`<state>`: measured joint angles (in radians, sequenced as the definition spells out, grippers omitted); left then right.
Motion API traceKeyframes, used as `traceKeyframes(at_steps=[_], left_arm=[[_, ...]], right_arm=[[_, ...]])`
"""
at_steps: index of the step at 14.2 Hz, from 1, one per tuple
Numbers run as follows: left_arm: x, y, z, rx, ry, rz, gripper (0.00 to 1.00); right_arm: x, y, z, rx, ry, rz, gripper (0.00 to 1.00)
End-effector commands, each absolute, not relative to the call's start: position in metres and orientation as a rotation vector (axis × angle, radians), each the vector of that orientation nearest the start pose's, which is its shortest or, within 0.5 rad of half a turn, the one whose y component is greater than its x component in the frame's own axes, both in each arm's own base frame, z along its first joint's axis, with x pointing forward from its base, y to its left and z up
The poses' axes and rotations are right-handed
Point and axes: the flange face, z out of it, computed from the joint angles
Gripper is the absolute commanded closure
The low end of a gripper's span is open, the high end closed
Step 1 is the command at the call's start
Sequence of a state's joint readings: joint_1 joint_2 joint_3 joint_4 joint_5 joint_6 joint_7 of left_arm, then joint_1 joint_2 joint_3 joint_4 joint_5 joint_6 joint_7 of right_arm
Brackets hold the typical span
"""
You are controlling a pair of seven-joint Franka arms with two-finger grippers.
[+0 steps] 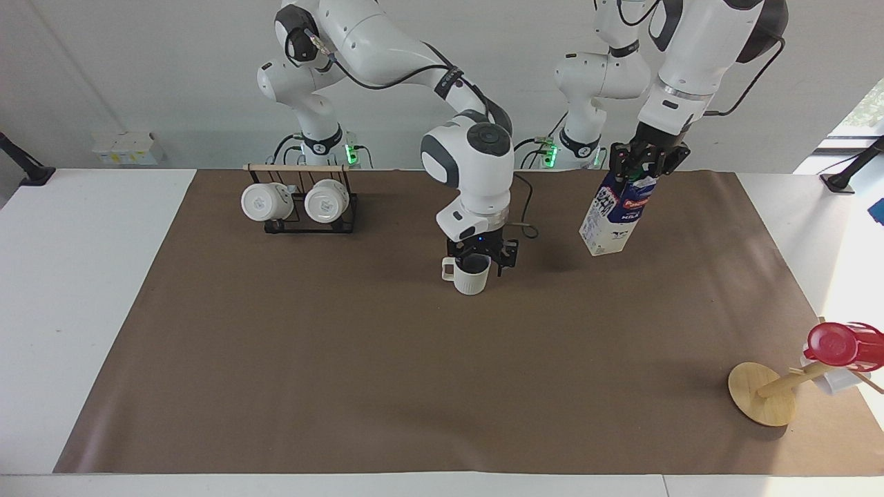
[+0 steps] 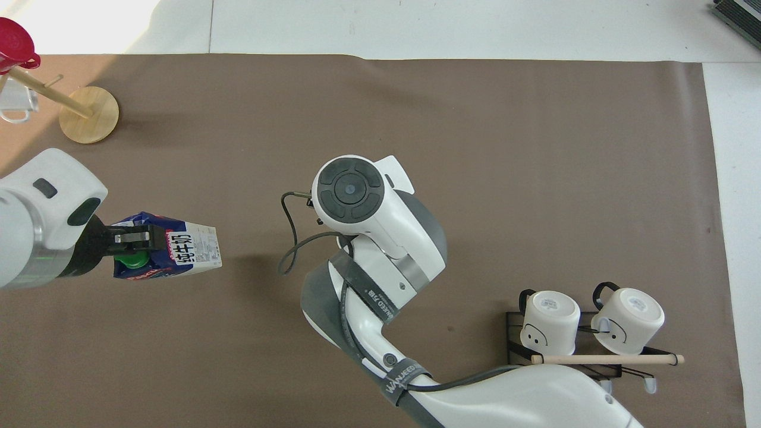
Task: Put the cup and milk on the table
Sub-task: 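Set the mug down with the right gripper while the left gripper lifts the carton, then lower the carton beside the mug with the left gripper while the right gripper withdraws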
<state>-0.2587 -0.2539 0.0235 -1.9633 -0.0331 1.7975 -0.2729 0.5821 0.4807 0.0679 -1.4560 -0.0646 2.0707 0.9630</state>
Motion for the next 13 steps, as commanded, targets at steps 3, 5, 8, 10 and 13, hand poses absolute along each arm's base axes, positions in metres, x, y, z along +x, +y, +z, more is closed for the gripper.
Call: traceKeyframes(at_steps=[3,5,8,10,13], left_arm=[[0.48,-0.152,0.602,-3.222,-0.126,-0.11,0.49],[0.477,-0.174,0.601,-3.235,-0.145,-0.121,0.5],[0.476,-0.216,0.586,-3.252,-0.111,-0.127,0.5],[0.48,-0.238,0.57,-3.257,-0.074,-0.137,0.5],[0.488,-0.258,0.546,-3.257,-0.041,-0.145,0.5]], right_arm=[[0.584,0.321,0.509,-2.99,0.544,-0.254,0.0],[0.585,0.273,0.525,-3.029,0.545,-0.236,0.0],[0.588,0.19,0.567,-3.083,0.467,-0.224,0.0],[0.584,0.149,0.587,-3.11,0.42,-0.207,0.0],[0.574,0.106,0.615,-3.127,0.395,-0.19,0.0]])
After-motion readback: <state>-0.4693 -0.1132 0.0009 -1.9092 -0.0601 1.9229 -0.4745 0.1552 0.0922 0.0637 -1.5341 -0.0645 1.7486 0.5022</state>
